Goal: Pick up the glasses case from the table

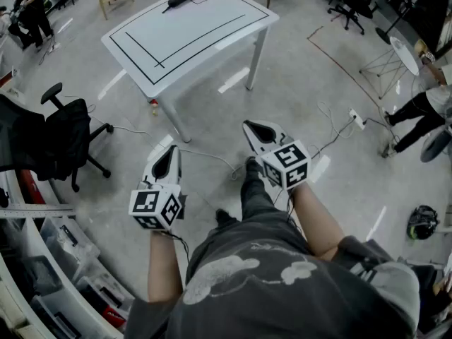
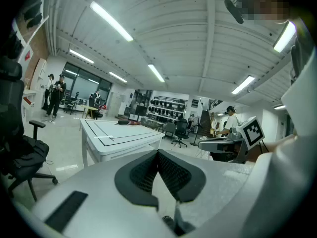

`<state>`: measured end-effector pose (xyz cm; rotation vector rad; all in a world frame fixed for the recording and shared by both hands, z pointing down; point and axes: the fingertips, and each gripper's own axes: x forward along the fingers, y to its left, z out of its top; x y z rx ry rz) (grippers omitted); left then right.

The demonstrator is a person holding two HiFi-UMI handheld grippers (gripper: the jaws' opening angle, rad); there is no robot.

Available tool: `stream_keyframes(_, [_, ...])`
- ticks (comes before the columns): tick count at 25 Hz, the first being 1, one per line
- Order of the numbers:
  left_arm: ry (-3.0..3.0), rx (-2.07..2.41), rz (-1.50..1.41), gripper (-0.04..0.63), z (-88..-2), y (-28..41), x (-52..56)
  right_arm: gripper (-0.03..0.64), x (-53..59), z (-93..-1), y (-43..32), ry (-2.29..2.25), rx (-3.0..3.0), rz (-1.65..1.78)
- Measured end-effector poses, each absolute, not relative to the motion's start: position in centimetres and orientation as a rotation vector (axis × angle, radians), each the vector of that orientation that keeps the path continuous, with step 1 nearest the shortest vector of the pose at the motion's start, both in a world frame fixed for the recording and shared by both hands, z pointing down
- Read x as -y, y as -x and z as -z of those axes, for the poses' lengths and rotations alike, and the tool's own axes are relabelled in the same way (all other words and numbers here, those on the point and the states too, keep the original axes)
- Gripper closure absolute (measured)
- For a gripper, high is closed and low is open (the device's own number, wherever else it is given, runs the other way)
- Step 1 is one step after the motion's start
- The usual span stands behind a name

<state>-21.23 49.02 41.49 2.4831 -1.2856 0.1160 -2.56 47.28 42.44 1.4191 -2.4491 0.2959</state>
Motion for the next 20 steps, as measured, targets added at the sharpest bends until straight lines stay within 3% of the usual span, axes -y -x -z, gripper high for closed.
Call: stream_keyframes(20, [-2.546,1.269,-0.174,0.594,-41.0,18.3,-46.1,0.617,-45.0,-40.5,-2.0,-1.516,2.500,-0.272])
